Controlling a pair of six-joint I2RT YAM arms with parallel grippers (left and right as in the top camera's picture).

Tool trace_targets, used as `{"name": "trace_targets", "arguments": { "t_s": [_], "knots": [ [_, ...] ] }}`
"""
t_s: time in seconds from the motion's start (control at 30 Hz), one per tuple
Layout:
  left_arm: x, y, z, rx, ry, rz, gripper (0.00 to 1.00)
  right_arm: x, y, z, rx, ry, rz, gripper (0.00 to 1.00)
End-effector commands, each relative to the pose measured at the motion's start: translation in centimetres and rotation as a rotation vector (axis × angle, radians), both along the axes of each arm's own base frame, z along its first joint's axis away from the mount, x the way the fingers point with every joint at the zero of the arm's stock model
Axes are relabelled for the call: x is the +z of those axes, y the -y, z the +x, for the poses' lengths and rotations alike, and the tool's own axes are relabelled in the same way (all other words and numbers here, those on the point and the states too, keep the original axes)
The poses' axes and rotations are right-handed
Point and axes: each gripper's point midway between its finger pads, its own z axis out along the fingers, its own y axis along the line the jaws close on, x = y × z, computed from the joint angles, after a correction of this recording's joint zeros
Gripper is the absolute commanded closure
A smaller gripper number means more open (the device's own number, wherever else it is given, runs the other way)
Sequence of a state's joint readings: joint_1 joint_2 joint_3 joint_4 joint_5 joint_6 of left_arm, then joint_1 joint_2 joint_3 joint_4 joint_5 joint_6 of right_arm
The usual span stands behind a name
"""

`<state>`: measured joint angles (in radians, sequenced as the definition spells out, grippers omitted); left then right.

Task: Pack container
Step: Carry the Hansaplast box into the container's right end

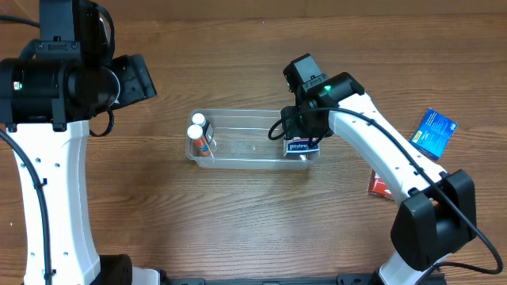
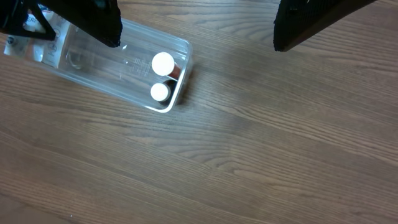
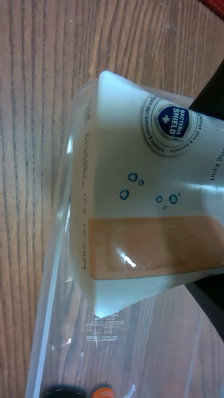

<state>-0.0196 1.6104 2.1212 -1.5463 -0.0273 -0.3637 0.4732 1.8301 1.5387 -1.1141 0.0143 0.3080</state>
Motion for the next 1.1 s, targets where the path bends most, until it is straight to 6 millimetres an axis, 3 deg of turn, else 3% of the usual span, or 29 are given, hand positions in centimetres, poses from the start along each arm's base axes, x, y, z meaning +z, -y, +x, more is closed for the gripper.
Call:
{"name": "trace_targets", "arguments": {
  "t_s": [0.0, 0.13, 0.3, 1.07],
  "knots": [
    [0.46, -0.16, 0.02, -0.013, 0.014, 0.019, 0.20, 0.03, -0.23, 0.23, -0.005, 0.012, 0.005, 0.39],
    [0.46, -0.16, 0.02, -0.013, 0.014, 0.019, 0.20, 0.04, -0.24, 0.25, -0.005, 0.012, 0.006, 0.38],
    [0.45, -0.15, 0.00, -0.013, 0.013, 0.018, 0.20, 0.01, -0.19, 0.15, -0.004, 0.009, 0.004, 0.21],
    [0.44, -0.16, 0.00, -0.013, 0.013, 0.019, 0.20, 0.00, -0.17, 0.10, -0.004, 0.006, 0.003, 0.22]
  ]
}}
